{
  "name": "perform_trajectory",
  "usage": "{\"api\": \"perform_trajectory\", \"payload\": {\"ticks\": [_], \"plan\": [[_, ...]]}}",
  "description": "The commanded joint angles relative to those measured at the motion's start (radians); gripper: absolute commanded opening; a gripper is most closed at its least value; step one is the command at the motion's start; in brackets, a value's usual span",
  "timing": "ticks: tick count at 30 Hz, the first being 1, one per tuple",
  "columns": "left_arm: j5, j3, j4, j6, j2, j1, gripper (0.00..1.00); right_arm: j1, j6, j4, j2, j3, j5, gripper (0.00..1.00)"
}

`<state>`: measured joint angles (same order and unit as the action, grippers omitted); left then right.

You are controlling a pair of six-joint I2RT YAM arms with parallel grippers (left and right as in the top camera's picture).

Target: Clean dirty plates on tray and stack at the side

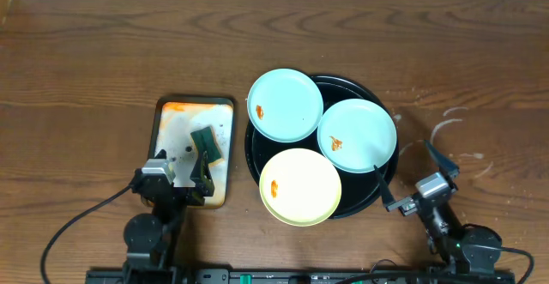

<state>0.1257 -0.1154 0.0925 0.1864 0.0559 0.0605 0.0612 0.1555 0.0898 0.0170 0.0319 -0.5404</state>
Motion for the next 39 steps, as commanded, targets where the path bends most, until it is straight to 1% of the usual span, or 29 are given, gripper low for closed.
{"api": "perform_trajectory", "payload": {"ticks": [1,5,8,12,15,17,18,21,23,26,28,31,32,33,34,35,36,37,38,39], "plan": [[0.016,-0.18,0.037,0.001,0.085,-0.005,0.88,-0.01,-0.118,-0.003,0.04,0.108,-0.007,0.99],[0.016,-0.402,0.184,-0.011,0.317,-0.005,0.88,-0.01,-0.117,-0.09,0.2,0.286,-0.011,0.99],[0.016,-0.59,0.355,-0.055,0.526,-0.005,0.88,-0.01,-0.117,-0.237,0.387,0.465,-0.019,0.99],[0.016,-0.832,0.596,-0.101,0.798,-0.005,0.88,-0.01,-0.116,-0.472,0.688,0.732,-0.05,0.99],[0.017,-0.966,0.716,-0.1,0.959,-0.005,0.88,-0.01,-0.1,-0.589,0.876,0.88,-0.093,0.99],[0.017,-1.024,0.767,-0.1,1.036,-0.005,0.88,-0.01,-0.088,-0.615,0.978,0.942,-0.122,0.99],[0.024,-1.037,0.775,-0.093,1.065,-0.005,0.88,-0.01,-0.121,-0.614,1.028,0.964,-0.146,0.99],[0.104,-1.04,0.806,-0.057,1.125,-0.005,0.88,-0.01,-0.236,-0.613,1.133,0.98,-0.227,0.99],[0.103,-1.032,0.822,-0.049,1.158,-0.005,0.88,-0.01,-0.29,-0.596,1.185,0.98,-0.256,0.99],[0.099,-1.009,0.843,0.059,1.226,-0.005,0.88,-0.009,-0.347,-0.597,1.246,0.98,-0.262,0.99],[0.087,-0.995,0.853,0.108,1.28,-0.002,0.87,-0.01,-0.361,-0.597,1.266,0.98,-0.262,0.99],[-0.004,-0.988,0.848,0.164,1.371,0.008,0.85,-0.01,-0.356,-0.607,1.275,0.98,-0.255,0.99],[-0.019,-0.988,0.842,0.172,1.398,0.012,0.86,-0.011,-0.356,-0.614,1.275,0.98,-0.237,0.96],[-0.022,-0.988,0.832,0.174,1.426,0.016,0.89,-0.012,-0.356,-0.624,1.275,0.98,-0.211,0.93],[-0.022,-0.988,0.822,0.175,1.453,0.02,0.89,-0.015,-0.356,-0.636,1.275,0.98,-0.176,0.9],[-0.023,-0.988,0.812,0.175,1.481,0.027,0.88,-0.019,-0.356,-0.651,1.275,0.98,-0.143,0.89],[-0.034,-0.988,0.803,0.175,1.507,0.037,0.84,-0.026,-0.356,-0.667,1.275,0.98,-0.108,0.88],[-0.058,-0.988,0.795,0.175,1.535,0.047,0.75,-0.032,-0.356,-0.681,1.275,0.98,-0.082,0.87],[-0.084,-0.988,0.792,0.186,1.556,0.055,0.7,-0.038,-0.356,-0.695,1.275,0.98,-0.058,0.86],[-0.105,-0.988,0.788,0.204,1.575,0.061,0.67,-0.045,-0.356,-0.709,1.275,0.98,-0.038,0.85]]}}
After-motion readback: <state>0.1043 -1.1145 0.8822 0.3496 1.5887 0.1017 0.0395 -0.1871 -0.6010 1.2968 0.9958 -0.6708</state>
